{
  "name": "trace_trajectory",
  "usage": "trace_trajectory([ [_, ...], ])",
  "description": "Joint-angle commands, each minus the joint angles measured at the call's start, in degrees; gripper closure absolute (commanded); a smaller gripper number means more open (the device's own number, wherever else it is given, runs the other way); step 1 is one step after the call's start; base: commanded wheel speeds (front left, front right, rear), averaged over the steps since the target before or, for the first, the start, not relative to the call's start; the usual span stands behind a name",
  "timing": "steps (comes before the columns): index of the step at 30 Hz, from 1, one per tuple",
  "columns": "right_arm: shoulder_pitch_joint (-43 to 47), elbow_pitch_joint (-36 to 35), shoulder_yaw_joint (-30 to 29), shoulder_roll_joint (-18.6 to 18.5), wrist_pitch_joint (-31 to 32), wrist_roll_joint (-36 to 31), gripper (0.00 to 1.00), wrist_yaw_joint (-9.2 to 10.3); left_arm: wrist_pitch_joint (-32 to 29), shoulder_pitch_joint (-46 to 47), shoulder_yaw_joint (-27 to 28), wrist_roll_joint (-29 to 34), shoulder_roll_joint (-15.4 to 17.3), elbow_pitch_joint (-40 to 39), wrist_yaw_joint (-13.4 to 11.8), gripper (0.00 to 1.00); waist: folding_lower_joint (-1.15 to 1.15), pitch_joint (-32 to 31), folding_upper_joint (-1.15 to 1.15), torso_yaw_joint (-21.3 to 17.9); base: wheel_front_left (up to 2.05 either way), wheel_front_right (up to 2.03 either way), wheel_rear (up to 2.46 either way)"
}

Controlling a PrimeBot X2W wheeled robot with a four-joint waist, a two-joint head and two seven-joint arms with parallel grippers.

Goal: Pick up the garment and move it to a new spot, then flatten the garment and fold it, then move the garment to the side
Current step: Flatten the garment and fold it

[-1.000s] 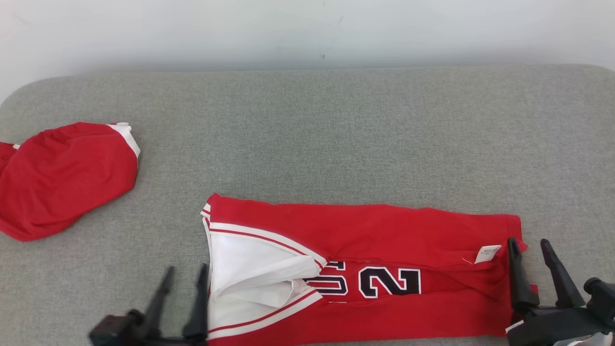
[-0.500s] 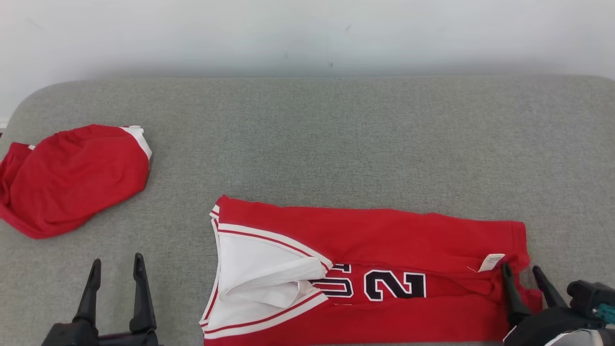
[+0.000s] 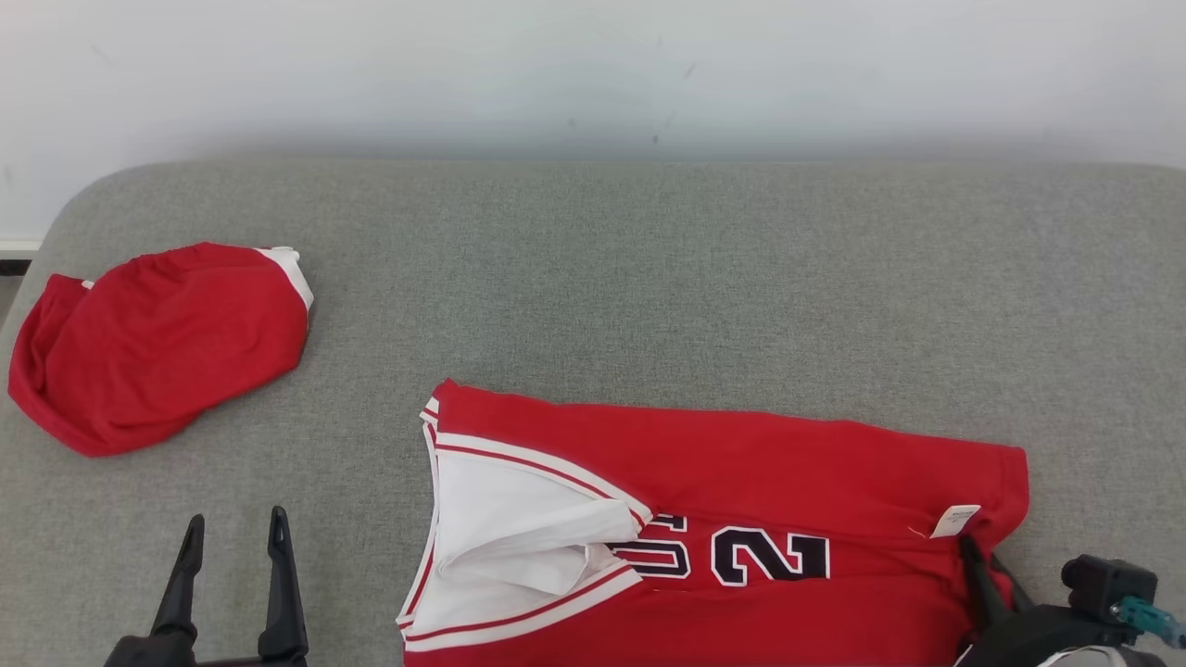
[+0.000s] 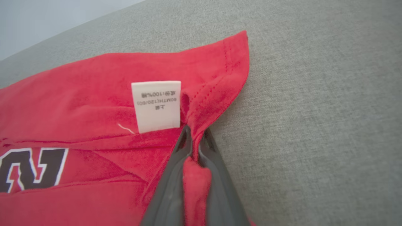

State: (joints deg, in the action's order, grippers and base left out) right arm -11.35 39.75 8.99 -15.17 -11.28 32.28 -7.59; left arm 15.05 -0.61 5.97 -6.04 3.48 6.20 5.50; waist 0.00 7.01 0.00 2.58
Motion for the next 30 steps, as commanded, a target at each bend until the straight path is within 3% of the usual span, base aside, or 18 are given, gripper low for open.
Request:
trace_trajectory([
  [1, -0.3, 0.7, -0.2, -1.0, -0.3, 0.6, 1.00, 0.21, 0.2, -0.5, 0.2, 0.5, -0.3, -0.3, 0.0, 0.00, 0.00, -0.3, 0.00, -0.1, 0.00, 0.00, 0.00],
  [12, -2.8, 5.3, -8.0, -11.6, -2.5, 2.5, 1.00, 0.20, 0.2, -2.0, 0.0, 1.3, -0.4, 0.4, 1.0, 0.00, 0.00, -3.5, 0.00, -1.6, 0.00, 0.00, 0.00],
  [16, -3.1, 5.1, -9.2, -13.4, -2.1, 1.6, 1.00, 0.18, 0.2, -2.6, 0.2, 0.9, -0.5, 0.3, 1.2, 0.00, 0.00, -3.9, 0.00, -2.4, 0.00, 0.00, 0.00],
  [19, -3.2, 3.1, -8.2, -12.9, -1.9, 0.9, 1.00, 0.18, 0.2, -2.6, 0.0, 0.7, -0.6, 0.5, 1.3, 0.00, 0.00, -3.9, 0.00, -2.9, 0.00, 0.00, 0.00],
  [30, -2.1, -10.4, 0.1, -5.2, 0.7, -2.3, 1.00, 0.18, 0.2, -1.8, -0.2, 0.1, -0.6, 0.9, 1.1, 0.00, 0.00, -3.9, 0.00, -3.6, 0.00, 0.00, 0.00],
])
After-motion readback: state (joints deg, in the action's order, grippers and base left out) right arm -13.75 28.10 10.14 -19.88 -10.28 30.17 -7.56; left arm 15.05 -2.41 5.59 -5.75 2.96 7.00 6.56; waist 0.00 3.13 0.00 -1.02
